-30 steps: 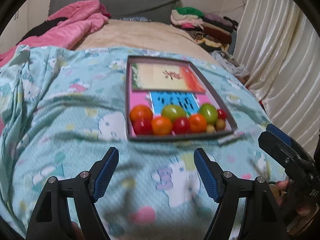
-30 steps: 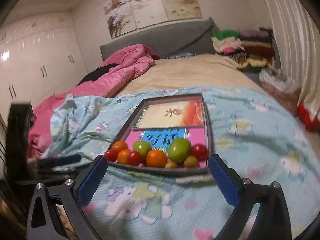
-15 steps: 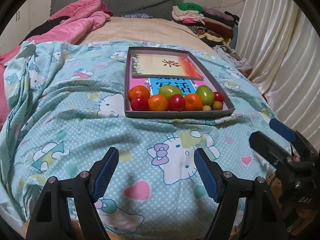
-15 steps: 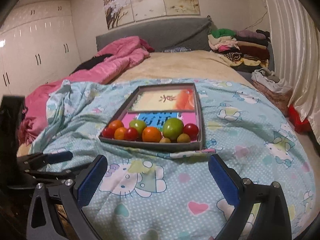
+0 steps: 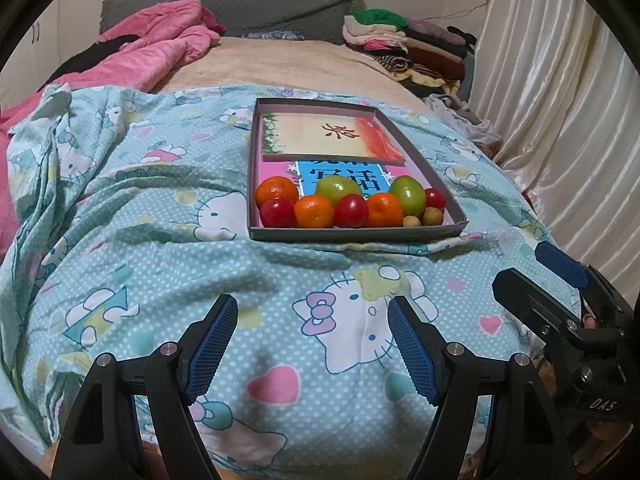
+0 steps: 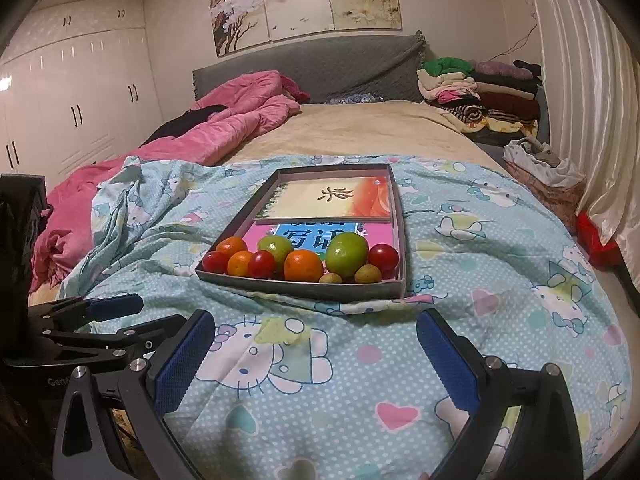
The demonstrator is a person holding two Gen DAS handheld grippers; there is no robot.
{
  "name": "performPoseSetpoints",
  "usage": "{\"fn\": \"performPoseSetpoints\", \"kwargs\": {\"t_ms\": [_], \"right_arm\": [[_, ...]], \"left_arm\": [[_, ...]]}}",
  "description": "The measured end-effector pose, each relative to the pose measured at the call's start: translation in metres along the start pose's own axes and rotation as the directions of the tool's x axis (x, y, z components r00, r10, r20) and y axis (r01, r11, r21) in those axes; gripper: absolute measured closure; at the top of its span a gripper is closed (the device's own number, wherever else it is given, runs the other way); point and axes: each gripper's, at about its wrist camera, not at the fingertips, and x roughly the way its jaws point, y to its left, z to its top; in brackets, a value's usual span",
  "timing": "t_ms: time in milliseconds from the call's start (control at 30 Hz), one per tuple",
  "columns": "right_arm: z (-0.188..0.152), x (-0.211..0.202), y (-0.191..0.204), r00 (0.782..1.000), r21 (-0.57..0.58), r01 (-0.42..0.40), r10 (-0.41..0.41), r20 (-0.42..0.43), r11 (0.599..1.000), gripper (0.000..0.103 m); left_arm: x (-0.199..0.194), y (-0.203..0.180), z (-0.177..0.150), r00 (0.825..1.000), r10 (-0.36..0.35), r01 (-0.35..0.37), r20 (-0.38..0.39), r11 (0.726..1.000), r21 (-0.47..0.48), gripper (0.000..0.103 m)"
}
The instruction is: Organize fruits
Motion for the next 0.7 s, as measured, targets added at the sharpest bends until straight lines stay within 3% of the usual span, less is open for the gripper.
{"fn": "performPoseSetpoints", "kwargs": {"t_ms": [700], "right_arm": [[-0.0014, 0.0051, -0.0001, 1.0, -0.01, 0.005, -0.005, 0.0, 1.0, 0.001]], "left_arm": [[0.0039, 0.0038, 0.0021, 1.0, -0.019, 0.019, 0.001, 1.0, -0.009, 0.025]]}}
